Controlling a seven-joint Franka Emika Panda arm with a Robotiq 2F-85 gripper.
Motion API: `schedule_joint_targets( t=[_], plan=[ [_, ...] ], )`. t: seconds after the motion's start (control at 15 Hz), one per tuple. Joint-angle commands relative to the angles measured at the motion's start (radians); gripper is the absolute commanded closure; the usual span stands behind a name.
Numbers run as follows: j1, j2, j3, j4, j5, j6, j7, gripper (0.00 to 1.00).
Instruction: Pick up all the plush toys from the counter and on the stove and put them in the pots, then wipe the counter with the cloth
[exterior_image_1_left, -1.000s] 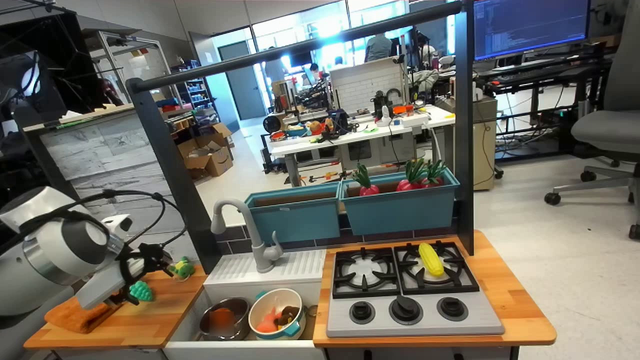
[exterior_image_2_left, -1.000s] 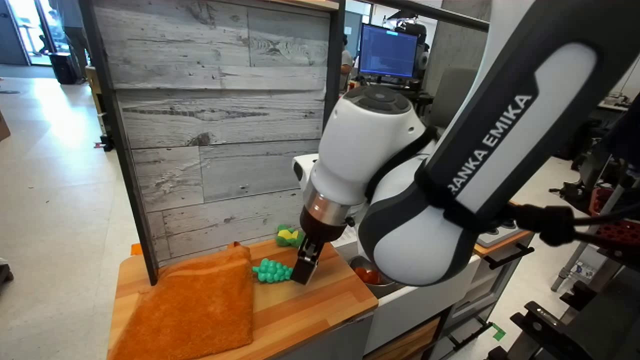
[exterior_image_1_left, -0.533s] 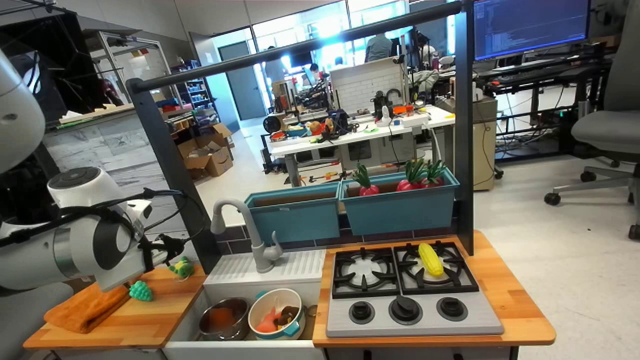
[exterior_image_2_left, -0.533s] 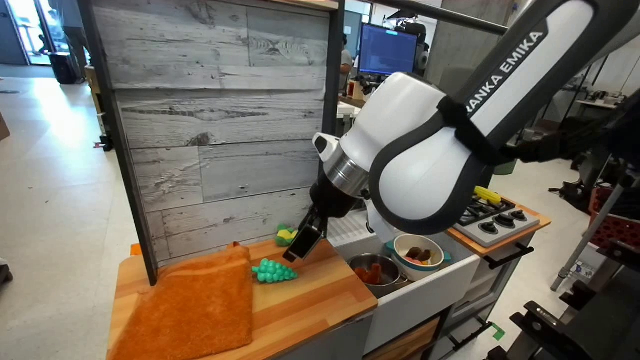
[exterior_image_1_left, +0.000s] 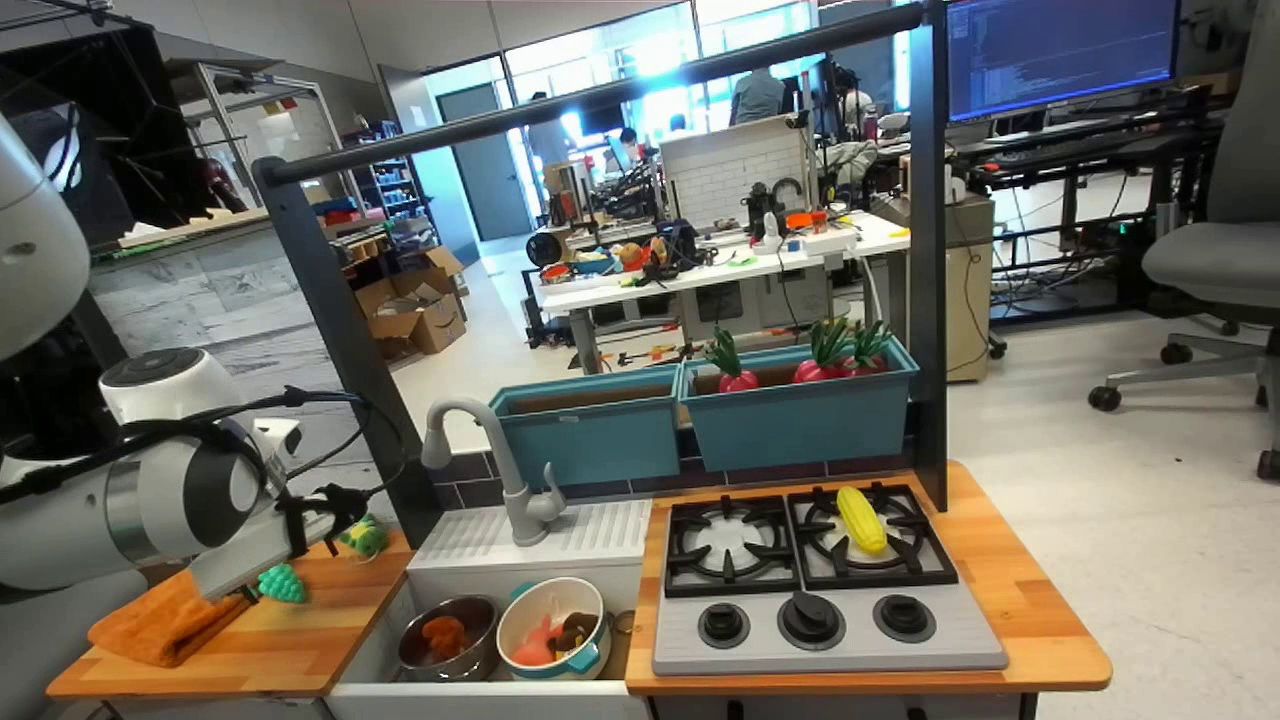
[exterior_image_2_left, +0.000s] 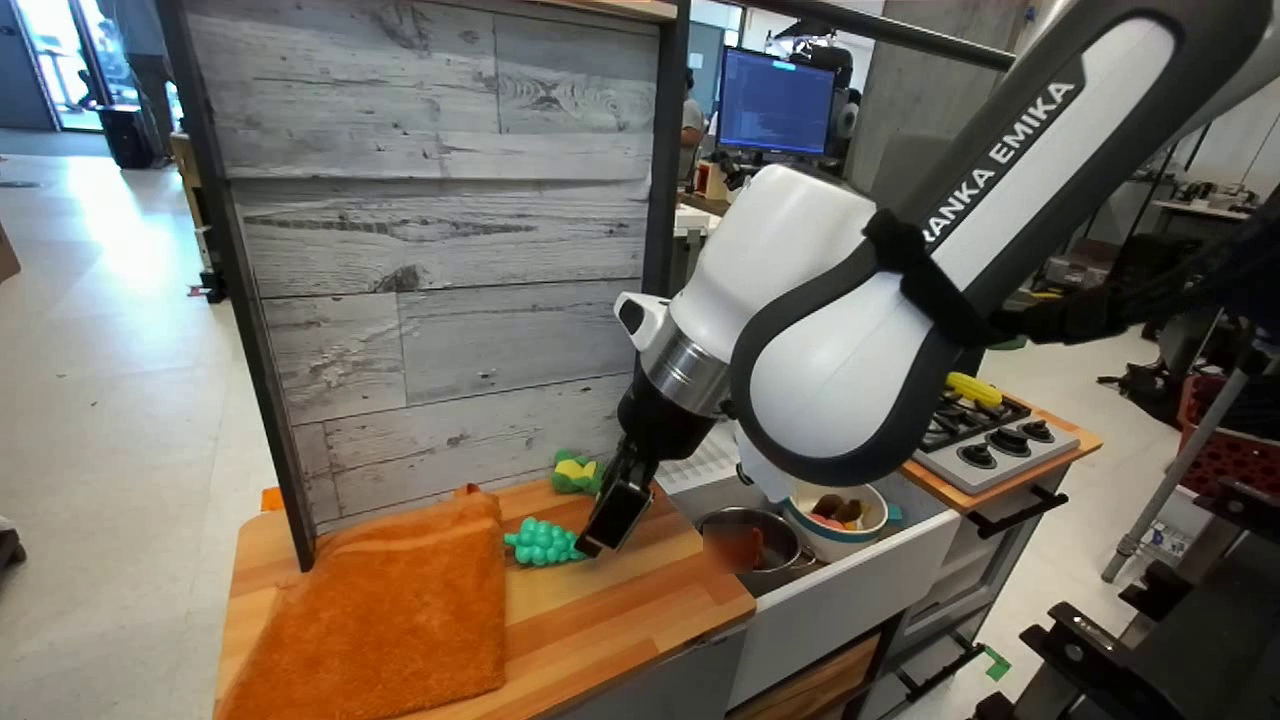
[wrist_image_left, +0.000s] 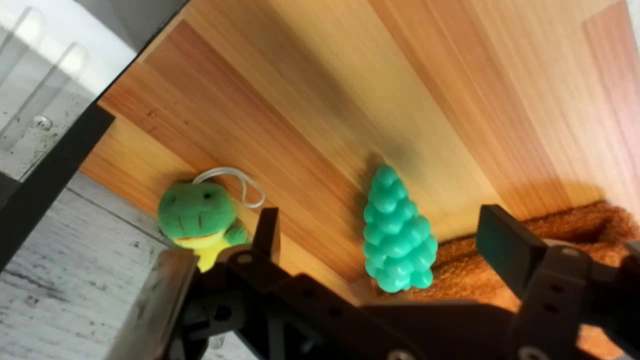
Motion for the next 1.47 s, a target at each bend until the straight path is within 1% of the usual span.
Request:
schedule_joint_targets(
  t=[0.0,0.07,0.13,0.27,0.33,0.4,0.47,0.53,0.6,0.73,0.8,0.87,0.93,1.0,1.07,1.2,1.4],
  plan=[
    [0.085,0.044,-0.047,0.103,0.006,-0.099,-0.031,0.00],
    [0.122,0.058,-0.078,0.133,-0.003,-0.084,-0.032,0.00],
    [0.137,0.072,-0.087,0.155,-0.010,-0.080,-0.045,0.00],
    [0.187,0.100,-0.128,0.208,-0.015,-0.069,-0.046,0.00],
    [0.198,0.115,-0.135,0.232,-0.014,-0.072,-0.050,0.00],
    [0.201,0.130,-0.133,0.251,-0.011,-0.078,-0.055,0.07],
    [0.196,0.145,-0.123,0.269,-0.008,-0.083,-0.063,0.28],
    [0.193,0.158,-0.118,0.284,-0.007,-0.084,-0.068,0.32],
    [0.190,0.168,-0.112,0.294,-0.007,-0.082,-0.074,0.32],
    [0.193,0.169,-0.109,0.295,-0.010,-0.078,-0.077,0.46],
    [0.204,0.163,-0.120,0.290,-0.011,-0.076,-0.070,0.55],
    [0.216,0.147,-0.136,0.276,-0.014,-0.070,-0.062,0.62],
    [0.229,0.128,-0.154,0.253,-0.018,-0.061,-0.050,0.70],
    [0.242,0.110,-0.172,0.235,-0.020,-0.058,-0.038,0.77],
    [0.262,0.086,-0.197,0.204,-0.024,-0.050,-0.021,0.81],
    [0.306,0.037,-0.252,0.141,-0.030,-0.030,0.011,0.82],
    [0.380,-0.093,-0.346,-0.028,-0.030,-0.033,0.086,0.82]
  ],
)
